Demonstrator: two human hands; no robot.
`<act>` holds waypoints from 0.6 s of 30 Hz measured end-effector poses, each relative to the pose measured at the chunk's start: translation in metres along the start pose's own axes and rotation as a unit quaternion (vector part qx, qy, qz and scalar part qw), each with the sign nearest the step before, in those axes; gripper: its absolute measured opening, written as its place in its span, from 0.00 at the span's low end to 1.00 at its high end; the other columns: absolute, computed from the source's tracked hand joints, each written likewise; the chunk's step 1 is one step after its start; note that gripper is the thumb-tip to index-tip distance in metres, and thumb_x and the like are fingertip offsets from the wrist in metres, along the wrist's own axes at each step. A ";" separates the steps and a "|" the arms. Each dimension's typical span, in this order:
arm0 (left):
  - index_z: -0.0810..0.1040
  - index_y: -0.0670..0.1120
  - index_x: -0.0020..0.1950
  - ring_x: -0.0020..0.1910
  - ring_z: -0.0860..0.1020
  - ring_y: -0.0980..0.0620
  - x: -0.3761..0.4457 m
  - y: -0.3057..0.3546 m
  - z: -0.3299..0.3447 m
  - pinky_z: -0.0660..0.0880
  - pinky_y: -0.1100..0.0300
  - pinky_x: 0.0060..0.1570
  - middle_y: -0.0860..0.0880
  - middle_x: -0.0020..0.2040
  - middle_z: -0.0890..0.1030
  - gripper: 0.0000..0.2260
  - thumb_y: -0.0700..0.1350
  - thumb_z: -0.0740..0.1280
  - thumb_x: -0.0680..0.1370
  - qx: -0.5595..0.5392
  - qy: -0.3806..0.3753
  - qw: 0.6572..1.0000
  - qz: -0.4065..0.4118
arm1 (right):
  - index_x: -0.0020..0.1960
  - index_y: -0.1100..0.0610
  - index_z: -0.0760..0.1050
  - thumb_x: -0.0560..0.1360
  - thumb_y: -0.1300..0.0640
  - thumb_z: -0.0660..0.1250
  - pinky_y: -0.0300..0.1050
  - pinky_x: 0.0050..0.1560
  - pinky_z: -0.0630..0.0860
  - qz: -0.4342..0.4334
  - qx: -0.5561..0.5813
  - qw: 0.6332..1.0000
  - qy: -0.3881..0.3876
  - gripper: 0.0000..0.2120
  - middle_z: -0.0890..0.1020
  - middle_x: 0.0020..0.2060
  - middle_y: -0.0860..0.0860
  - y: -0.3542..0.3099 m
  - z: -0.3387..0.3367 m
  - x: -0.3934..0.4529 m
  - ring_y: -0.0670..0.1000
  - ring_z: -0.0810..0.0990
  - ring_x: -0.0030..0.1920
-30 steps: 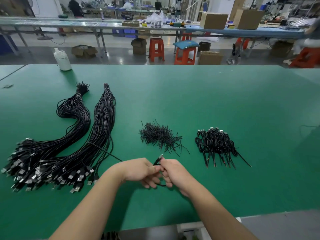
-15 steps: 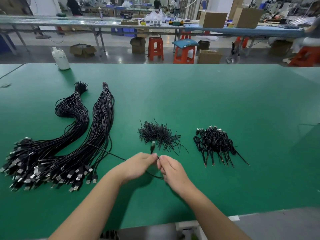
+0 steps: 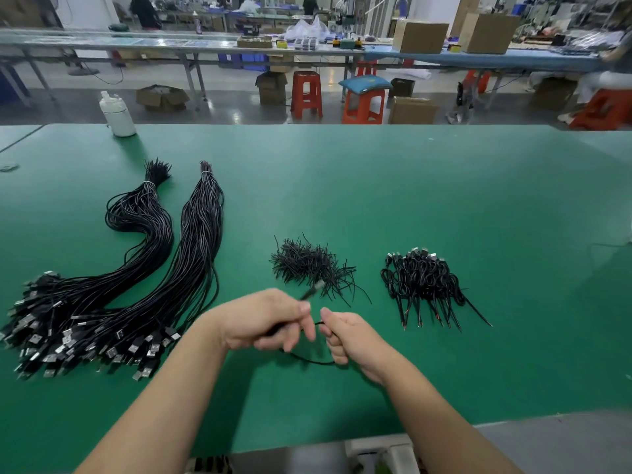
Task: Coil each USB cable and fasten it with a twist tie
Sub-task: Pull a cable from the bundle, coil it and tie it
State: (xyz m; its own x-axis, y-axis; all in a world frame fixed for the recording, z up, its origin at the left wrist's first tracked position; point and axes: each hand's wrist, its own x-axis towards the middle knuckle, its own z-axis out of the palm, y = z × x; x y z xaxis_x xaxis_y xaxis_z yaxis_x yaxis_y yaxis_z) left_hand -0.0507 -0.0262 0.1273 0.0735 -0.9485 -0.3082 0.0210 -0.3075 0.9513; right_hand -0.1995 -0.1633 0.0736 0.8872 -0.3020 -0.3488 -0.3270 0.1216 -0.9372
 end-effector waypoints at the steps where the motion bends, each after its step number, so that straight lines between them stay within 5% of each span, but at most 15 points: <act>1: 0.80 0.37 0.48 0.20 0.71 0.53 0.001 -0.003 0.002 0.64 0.64 0.20 0.44 0.30 0.80 0.19 0.48 0.56 0.85 0.075 -0.020 0.996 -0.049 | 0.37 0.53 0.66 0.84 0.46 0.55 0.40 0.26 0.55 0.000 0.005 1.000 -0.004 0.19 0.60 0.26 0.47 -0.003 -0.001 0.000 0.48 0.54 0.26; 4: 0.79 0.37 0.51 0.35 0.83 0.46 0.015 -0.008 0.012 0.78 0.58 0.33 0.44 0.40 0.85 0.19 0.49 0.55 0.86 0.158 0.042 0.979 -0.118 | 0.37 0.53 0.66 0.84 0.46 0.55 0.40 0.25 0.53 -0.003 -0.007 1.000 0.004 0.19 0.62 0.26 0.46 -0.009 0.004 0.001 0.47 0.55 0.25; 7: 0.81 0.46 0.46 0.43 0.82 0.48 0.031 -0.016 0.015 0.78 0.53 0.49 0.50 0.43 0.85 0.17 0.52 0.57 0.84 0.301 0.264 0.916 -0.023 | 0.36 0.53 0.65 0.84 0.47 0.54 0.40 0.25 0.54 -0.028 -0.001 1.000 0.007 0.19 0.62 0.25 0.46 -0.012 0.004 0.000 0.47 0.55 0.25; 10: 0.80 0.52 0.56 0.54 0.82 0.56 0.040 -0.016 0.021 0.75 0.59 0.60 0.52 0.54 0.85 0.12 0.51 0.56 0.85 0.057 0.410 0.905 0.099 | 0.35 0.52 0.65 0.84 0.46 0.54 0.41 0.26 0.54 -0.042 -0.016 0.999 -0.012 0.21 0.59 0.26 0.47 -0.011 0.008 -0.002 0.49 0.54 0.26; 12: 0.79 0.47 0.58 0.52 0.84 0.53 0.048 -0.009 0.026 0.78 0.60 0.55 0.49 0.51 0.86 0.14 0.49 0.55 0.85 -0.145 0.429 0.881 0.139 | 0.35 0.52 0.65 0.85 0.46 0.53 0.45 0.28 0.51 -0.037 -0.032 0.999 -0.017 0.21 0.59 0.26 0.48 -0.009 0.017 0.001 0.49 0.54 0.26; 14: 0.77 0.38 0.58 0.38 0.84 0.51 0.055 0.001 0.033 0.80 0.61 0.38 0.47 0.39 0.85 0.17 0.48 0.54 0.86 -0.310 0.406 0.849 0.134 | 0.34 0.52 0.64 0.85 0.46 0.54 0.48 0.31 0.49 -0.020 -0.028 0.999 -0.016 0.22 0.58 0.26 0.49 -0.008 0.024 0.004 0.48 0.53 0.26; 16: 0.76 0.37 0.58 0.23 0.71 0.56 0.057 0.010 0.034 0.68 0.65 0.23 0.53 0.27 0.73 0.17 0.48 0.55 0.85 -0.389 0.352 0.842 0.127 | 0.33 0.52 0.62 0.84 0.45 0.54 0.49 0.31 0.48 -0.008 -0.009 1.000 -0.022 0.22 0.58 0.26 0.49 -0.008 0.023 0.007 0.48 0.52 0.26; 18: 0.75 0.37 0.57 0.22 0.59 0.58 0.054 0.017 0.028 0.57 0.65 0.20 0.55 0.26 0.64 0.16 0.48 0.55 0.85 -0.394 0.295 0.858 0.150 | 0.32 0.51 0.60 0.84 0.45 0.57 0.46 0.29 0.49 -0.010 0.031 0.999 -0.027 0.23 0.57 0.26 0.49 -0.009 0.013 0.006 0.49 0.51 0.26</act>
State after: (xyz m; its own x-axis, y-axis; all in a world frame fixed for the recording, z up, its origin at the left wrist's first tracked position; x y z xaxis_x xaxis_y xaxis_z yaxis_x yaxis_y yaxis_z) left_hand -0.0741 -0.0847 0.1264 0.6799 -0.7009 -0.2154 0.5626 0.3103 0.7663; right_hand -0.1872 -0.1539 0.0799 0.9100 -0.2531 -0.3283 -0.2906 0.1752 -0.9407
